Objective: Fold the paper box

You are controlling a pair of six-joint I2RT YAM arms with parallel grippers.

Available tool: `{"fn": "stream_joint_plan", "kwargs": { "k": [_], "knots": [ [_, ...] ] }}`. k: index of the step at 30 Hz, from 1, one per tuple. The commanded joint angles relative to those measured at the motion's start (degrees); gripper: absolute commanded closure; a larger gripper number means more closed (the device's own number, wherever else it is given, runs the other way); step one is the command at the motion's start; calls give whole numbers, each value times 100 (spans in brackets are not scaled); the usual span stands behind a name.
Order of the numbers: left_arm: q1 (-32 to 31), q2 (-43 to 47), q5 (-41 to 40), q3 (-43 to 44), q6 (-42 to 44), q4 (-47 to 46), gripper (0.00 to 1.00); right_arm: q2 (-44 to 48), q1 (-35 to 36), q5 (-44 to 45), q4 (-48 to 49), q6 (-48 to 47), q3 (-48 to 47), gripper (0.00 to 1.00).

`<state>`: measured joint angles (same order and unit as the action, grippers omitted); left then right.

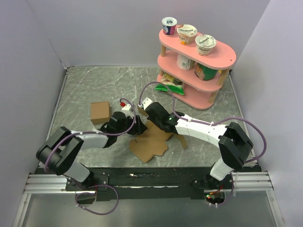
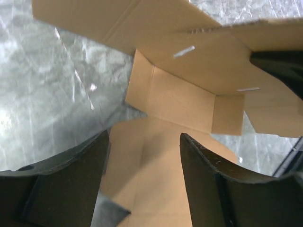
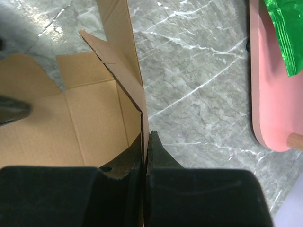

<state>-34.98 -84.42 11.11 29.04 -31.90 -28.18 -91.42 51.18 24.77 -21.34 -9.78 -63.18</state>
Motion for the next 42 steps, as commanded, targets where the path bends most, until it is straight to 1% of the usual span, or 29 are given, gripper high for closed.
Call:
{"fn": "stream_joint_plan", "kwargs": {
  "k": [1,5,6,9,11,12,13,17,20,21,22,25,27,32,34,37,40,42],
  "knots": [
    [9,-390,101,207,342,-1022,35,159,-2,-421,324,389,78,97],
    [9,-794,128,278,448,-1355,37,159,6,-517,315,380,34,97],
    [9,-856,163,269,483,-1574,37,159,6,-544,324,372,25,97],
    [9,-1111,110,357,500,-1690,41,124,6,-597,289,380,-19,97],
    [9,-1269,128,331,466,-1927,41,115,6,-614,280,381,-45,97],
    [9,-1313,119,305,405,-2032,45,98,6,-632,280,389,-54,97],
    [9,-1357,128,287,378,-2242,46,106,-2,-632,280,407,-63,97],
    [9,-1673,84,243,237,-2717,48,72,6,-693,236,433,-81,97],
    [0,-1893,242,252,123,-3199,56,36,-3,-702,218,468,-89,97],
    [-9,-1937,268,252,97,-3280,65,27,6,-685,201,477,-89,97],
    [-26,-1955,312,252,88,-3351,68,10,6,-685,192,486,-98,96],
    [-166,-1841,-3,68,87,-3606,72,-25,6,-676,183,530,-98,97],
    [-307,-1674,-267,32,149,-3511,74,-34,-3,-667,192,556,-98,97],
    [-693,-1718,-443,128,228,-3352,75,-87,6,-588,192,635,-107,97],
    [-755,-1797,-479,129,176,-3325,76,-87,-11,-579,192,679,-98,97],
    [-808,-1885,-382,-64,-35,-3736,75,-96,-3,-570,209,723,-72,97],
    [-817,-1806,-662,-196,-159,-3668,72,-104,-11,-570,210,741,-72,97],
    [-809,-1604,-725,-249,-97,-3493,66,-87,-11,-579,236,723,-46,97]
  ]
}}
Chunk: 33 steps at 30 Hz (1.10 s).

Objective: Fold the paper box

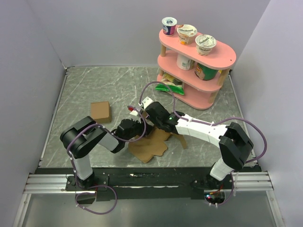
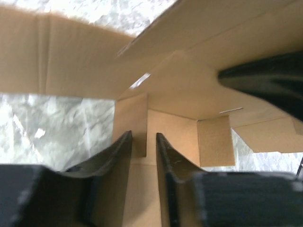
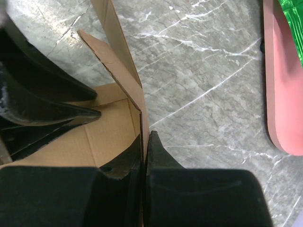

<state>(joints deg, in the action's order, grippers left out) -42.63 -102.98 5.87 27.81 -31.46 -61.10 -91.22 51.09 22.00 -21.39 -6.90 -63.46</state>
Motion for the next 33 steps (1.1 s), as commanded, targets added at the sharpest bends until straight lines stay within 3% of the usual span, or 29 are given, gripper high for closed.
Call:
{"fn": "stream_joint_plan", "kwargs": {
  "k": [1,5,8,10,14,22,25,33],
  "knots": [
    [-43,435,-261,-136,-123,-131,64,-80,-11,-310,240,426,-8,97],
    [44,980,-480,-249,-44,317,45,69,-99,-407,310,408,106,97],
    [158,1464,-543,-443,104,572,37,201,-152,-547,416,312,237,97],
    [202,1779,-552,-531,210,792,37,254,-152,-618,460,294,281,97],
    [369,2194,-236,-663,632,907,50,289,-170,-662,477,242,334,97],
    [1055,2748,-6,56,203,1599,50,368,-170,-767,565,215,457,97],
    [1186,2678,-226,399,-182,1794,47,324,-170,-776,645,189,484,97],
    [1266,1537,344,1155,-475,1918,50,333,-178,-732,706,118,537,97]
  ]
}}
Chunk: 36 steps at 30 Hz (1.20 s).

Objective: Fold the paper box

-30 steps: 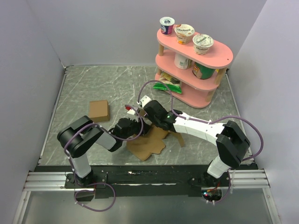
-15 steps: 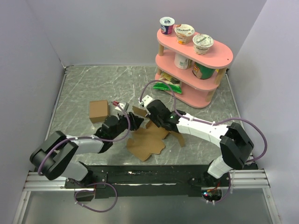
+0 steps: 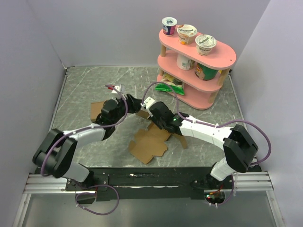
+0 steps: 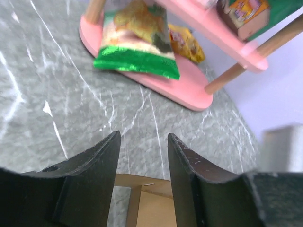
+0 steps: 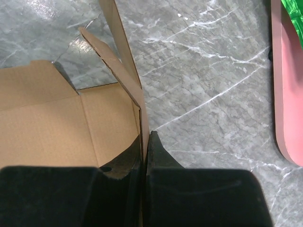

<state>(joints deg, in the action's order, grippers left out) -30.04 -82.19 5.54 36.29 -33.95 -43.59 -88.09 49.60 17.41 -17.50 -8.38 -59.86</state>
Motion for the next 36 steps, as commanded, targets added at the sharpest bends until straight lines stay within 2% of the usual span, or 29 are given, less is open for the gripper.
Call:
{"fn": "stream_joint_plan", "kwargs": {
  "k": [1,5,21,28,33,36],
  "knots": [
    [7,-630,482,343,-269,184,51,12,-30,-264,308,276,167,97],
    [-63,-807,826,221,-419,36,53,-6,-30,-256,308,293,176,97],
    [-801,-482,263,-43,-516,220,52,-226,-21,-229,247,355,53,98],
    [-1021,-561,465,27,-603,123,53,-296,-21,-194,247,425,0,98],
    [-934,-413,448,-96,-718,140,50,-261,-21,-141,264,451,35,98],
    [-426,-202,684,-166,-613,324,48,-200,-56,-141,282,399,105,98]
  ]
}}
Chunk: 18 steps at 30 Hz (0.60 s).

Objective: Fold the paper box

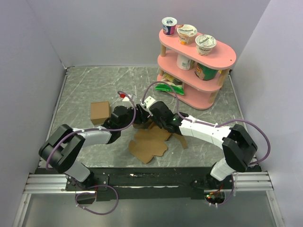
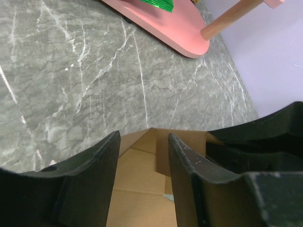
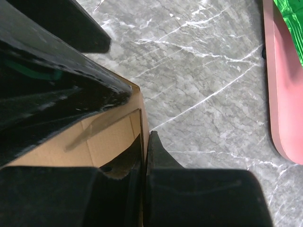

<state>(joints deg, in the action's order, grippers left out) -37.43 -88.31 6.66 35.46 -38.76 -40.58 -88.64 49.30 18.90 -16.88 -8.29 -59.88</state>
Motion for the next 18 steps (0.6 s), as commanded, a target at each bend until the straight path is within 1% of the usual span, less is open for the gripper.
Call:
{"fn": "stream_joint_plan", "kwargs": {
  "k": [1,4,6,8,9,11,12,13,15,18],
  "knots": [
    [446,437,661,-83,-88,189,47,-127,-43,-307,229,373,134,98],
    [964,482,968,-22,114,392,47,-31,-61,-395,343,259,266,98],
    [1271,508,1162,22,272,367,47,66,-61,-466,563,145,424,98],
    [1431,482,1276,118,413,410,46,136,-69,-509,695,48,546,98],
    [1562,429,1346,180,614,462,45,154,-69,-492,834,-48,582,98],
    [1694,167,1339,442,729,847,45,215,-69,-466,984,-172,713,98],
    [1860,52,1373,487,678,876,45,259,-78,-387,1246,-303,784,98],
    [1949,-53,1591,505,608,841,46,329,-61,-352,1388,-383,872,98],
    [2099,-326,1786,479,449,640,46,374,-61,-168,1661,-558,1057,99],
    [2099,-590,1979,470,422,456,47,383,-26,9,1838,-787,1180,99]
  ]
}}
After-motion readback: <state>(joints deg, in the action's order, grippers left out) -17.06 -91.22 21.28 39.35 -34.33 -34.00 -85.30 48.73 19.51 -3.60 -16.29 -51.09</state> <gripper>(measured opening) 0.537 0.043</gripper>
